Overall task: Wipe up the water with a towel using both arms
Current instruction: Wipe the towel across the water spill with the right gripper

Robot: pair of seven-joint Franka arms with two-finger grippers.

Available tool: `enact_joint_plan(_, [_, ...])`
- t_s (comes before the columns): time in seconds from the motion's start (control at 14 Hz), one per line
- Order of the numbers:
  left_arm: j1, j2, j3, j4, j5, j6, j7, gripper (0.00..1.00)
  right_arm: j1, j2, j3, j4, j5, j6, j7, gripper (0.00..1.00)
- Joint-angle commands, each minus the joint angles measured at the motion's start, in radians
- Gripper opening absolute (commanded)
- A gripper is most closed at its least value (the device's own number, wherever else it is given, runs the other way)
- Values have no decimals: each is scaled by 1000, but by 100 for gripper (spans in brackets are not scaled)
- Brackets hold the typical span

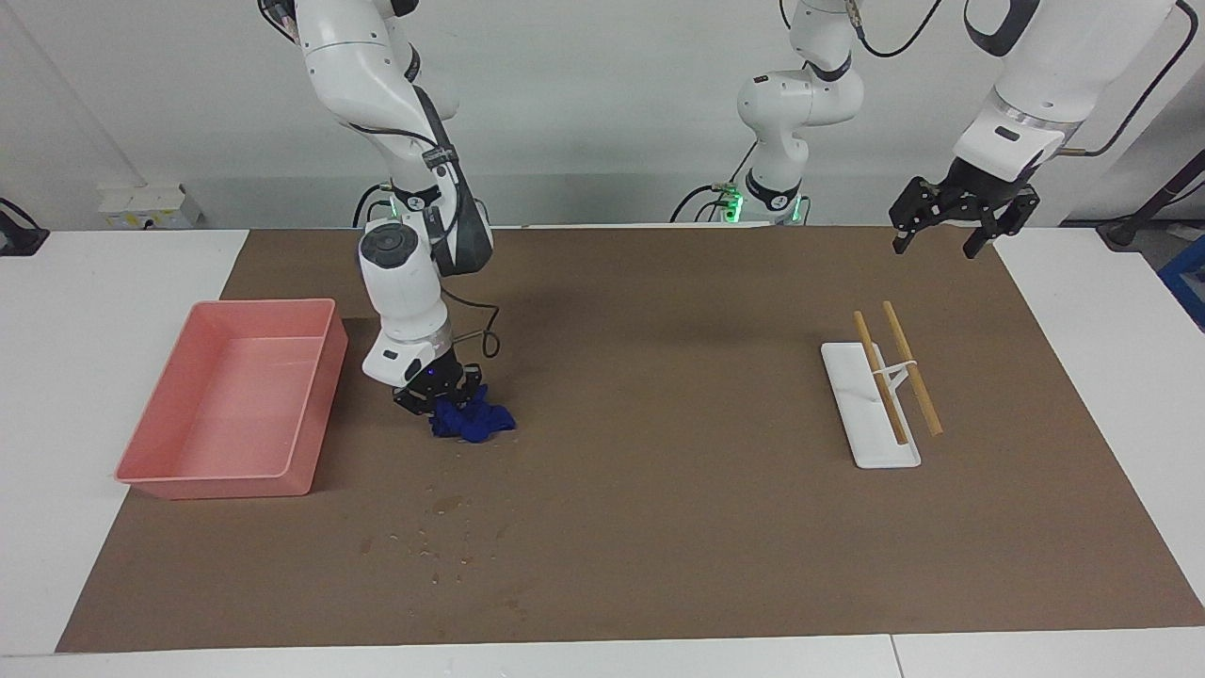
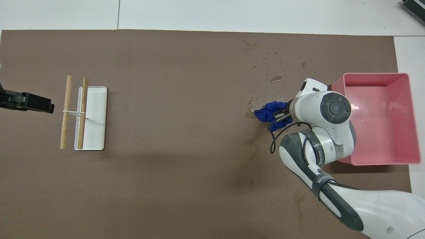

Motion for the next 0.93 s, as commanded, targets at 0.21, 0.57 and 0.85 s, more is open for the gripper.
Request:
enact_joint_plan(0.21, [2,-14,-4,-54,17,17,29,100,16,149,3,147,-39,48,65,0])
enact_joint_plan(0.57, [-92,-18,99,-57,17,5,31,100,124,172,12,190,93,61,278,0])
enact_joint_plan(0.85, [-81,-26,95,-66,17,5,23,100,161,172,12,175,158,29,326,0])
